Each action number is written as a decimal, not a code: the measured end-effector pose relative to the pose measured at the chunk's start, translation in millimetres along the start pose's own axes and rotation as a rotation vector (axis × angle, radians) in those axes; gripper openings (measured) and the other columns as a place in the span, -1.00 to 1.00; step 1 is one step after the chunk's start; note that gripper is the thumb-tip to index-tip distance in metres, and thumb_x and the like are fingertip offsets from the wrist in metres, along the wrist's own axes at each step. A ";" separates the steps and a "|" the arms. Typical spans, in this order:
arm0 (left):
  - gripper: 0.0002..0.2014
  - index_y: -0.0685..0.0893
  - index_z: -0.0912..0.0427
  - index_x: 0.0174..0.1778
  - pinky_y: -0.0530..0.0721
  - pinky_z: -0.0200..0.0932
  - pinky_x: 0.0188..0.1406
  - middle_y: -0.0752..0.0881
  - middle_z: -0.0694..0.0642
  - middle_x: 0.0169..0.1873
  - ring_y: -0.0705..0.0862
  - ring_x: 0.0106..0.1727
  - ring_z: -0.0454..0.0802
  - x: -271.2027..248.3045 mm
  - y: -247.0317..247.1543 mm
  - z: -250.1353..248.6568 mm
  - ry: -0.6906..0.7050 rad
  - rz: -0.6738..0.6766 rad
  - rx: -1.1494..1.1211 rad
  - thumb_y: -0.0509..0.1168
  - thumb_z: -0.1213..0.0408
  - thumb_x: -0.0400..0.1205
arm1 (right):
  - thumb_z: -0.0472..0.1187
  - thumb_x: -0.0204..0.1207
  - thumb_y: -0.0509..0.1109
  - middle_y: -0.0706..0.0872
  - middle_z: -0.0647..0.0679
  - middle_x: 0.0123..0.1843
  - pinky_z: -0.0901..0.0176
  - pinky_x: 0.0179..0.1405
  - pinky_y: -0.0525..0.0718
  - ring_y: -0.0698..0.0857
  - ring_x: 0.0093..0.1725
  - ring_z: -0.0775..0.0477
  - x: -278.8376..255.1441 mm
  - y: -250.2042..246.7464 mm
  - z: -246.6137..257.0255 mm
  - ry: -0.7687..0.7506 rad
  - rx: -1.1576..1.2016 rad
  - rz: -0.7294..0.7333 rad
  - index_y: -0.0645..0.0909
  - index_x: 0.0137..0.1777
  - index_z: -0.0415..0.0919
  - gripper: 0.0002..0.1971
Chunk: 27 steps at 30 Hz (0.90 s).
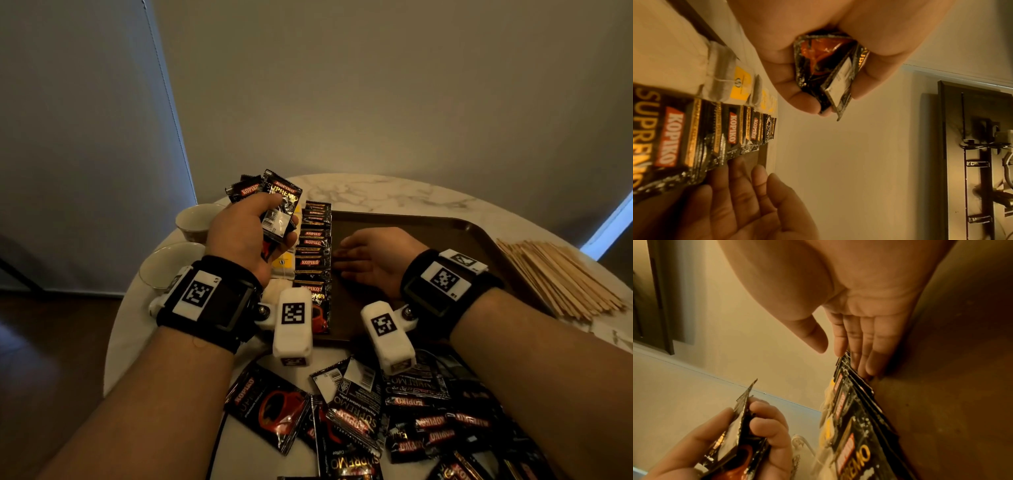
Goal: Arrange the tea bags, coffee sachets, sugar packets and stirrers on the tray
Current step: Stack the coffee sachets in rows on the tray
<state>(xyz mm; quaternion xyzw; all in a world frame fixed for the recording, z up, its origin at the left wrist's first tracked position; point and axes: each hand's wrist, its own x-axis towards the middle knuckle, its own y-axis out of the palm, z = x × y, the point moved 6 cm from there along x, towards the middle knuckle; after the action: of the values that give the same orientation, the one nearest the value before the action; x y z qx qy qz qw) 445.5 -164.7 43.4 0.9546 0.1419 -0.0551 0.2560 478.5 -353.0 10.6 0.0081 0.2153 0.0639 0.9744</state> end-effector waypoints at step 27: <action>-0.88 0.77 0.32 0.07 0.84 -0.02 -0.34 0.88 0.25 -0.15 0.88 -0.23 0.10 9.4 28.7 21.3 -0.001 0.034 0.149 0.46 0.45 0.64 | -0.08 0.65 0.46 0.80 -0.05 -0.14 0.11 -0.18 0.68 0.76 -0.27 0.05 -1.9 -4.1 35.0 -0.244 -0.008 0.235 0.71 0.10 -0.20 -0.81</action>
<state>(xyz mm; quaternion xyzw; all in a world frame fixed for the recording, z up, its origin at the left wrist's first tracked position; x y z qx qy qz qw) 462.3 -196.9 37.0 0.9732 0.1211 -0.0616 0.1853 492.0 -356.9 42.9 0.0371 0.0926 0.1768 0.9792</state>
